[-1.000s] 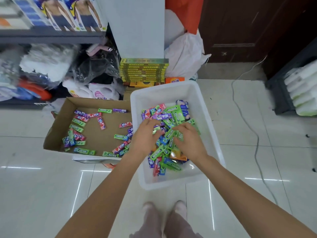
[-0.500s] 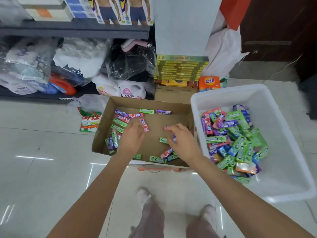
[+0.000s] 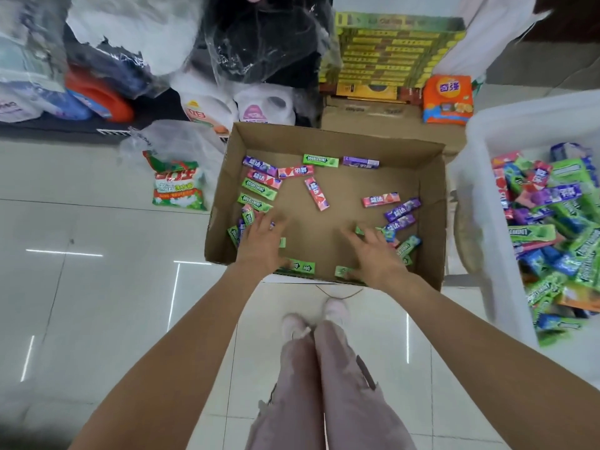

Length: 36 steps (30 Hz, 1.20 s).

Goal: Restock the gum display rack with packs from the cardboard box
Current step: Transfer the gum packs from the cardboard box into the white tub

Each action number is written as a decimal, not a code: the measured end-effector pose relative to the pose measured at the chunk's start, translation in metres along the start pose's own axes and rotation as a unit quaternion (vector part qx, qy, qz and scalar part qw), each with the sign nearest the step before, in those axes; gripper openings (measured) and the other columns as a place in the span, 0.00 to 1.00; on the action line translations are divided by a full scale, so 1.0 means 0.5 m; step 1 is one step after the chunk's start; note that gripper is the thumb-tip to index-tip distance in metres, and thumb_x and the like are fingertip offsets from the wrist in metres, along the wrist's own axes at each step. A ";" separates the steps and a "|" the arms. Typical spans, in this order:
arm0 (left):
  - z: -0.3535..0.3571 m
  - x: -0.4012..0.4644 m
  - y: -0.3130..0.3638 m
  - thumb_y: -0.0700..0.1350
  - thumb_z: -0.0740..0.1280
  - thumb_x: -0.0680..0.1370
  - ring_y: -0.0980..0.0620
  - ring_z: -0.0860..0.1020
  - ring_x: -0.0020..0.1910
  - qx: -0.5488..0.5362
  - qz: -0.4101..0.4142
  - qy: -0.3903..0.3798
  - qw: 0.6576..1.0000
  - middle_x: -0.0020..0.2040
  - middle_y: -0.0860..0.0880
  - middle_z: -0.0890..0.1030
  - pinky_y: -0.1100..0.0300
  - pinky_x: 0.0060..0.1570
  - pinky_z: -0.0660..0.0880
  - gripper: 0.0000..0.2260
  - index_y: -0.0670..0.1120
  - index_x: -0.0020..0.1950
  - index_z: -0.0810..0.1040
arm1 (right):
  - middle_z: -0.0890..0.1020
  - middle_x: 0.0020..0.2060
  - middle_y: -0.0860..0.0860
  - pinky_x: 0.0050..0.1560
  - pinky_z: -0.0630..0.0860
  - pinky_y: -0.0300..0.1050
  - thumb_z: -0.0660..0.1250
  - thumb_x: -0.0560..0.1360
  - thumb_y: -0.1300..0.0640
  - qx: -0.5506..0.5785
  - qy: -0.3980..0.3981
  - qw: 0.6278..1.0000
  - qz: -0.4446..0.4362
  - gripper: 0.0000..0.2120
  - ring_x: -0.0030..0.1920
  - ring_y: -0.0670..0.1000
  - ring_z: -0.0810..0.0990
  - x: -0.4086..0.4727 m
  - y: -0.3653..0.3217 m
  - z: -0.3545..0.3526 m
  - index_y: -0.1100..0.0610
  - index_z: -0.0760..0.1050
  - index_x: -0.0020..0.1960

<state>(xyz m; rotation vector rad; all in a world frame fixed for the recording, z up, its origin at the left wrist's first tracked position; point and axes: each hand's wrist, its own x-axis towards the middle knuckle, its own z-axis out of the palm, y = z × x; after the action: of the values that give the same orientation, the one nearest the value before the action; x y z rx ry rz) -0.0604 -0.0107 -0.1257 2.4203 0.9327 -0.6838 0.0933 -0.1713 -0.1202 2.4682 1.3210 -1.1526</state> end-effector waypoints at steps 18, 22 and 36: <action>0.022 0.045 -0.027 0.55 0.71 0.71 0.50 0.52 0.75 0.031 0.101 0.042 0.994 0.75 0.50 0.59 0.48 0.73 0.47 0.27 0.55 0.68 0.70 | 0.57 0.73 0.50 0.69 0.61 0.49 0.71 0.71 0.49 -0.016 0.074 0.997 -0.029 0.36 0.72 0.52 0.55 0.044 0.013 0.013 0.48 0.57 0.74; 0.016 0.044 -0.019 0.52 0.71 0.72 0.49 0.58 0.71 0.062 0.090 0.054 0.993 0.69 0.50 0.65 0.48 0.71 0.51 0.18 0.52 0.60 0.75 | 0.66 0.66 0.51 0.66 0.63 0.49 0.69 0.73 0.55 -0.027 0.121 0.992 -0.022 0.26 0.67 0.53 0.63 0.054 0.003 0.017 0.50 0.65 0.69; 0.024 0.062 0.024 0.51 0.63 0.78 0.46 0.67 0.63 0.036 0.050 0.083 0.995 0.59 0.49 0.77 0.49 0.63 0.61 0.13 0.49 0.60 0.72 | 0.67 0.62 0.58 0.56 0.74 0.53 0.61 0.77 0.61 0.115 0.185 0.971 0.103 0.19 0.60 0.59 0.72 0.049 0.018 -0.002 0.58 0.66 0.67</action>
<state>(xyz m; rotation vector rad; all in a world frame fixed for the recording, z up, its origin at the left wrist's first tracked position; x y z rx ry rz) -0.0351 -0.0107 -0.1506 2.5993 0.8551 -0.4945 0.1085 -0.1602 -0.1380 3.0189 1.0115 -0.8709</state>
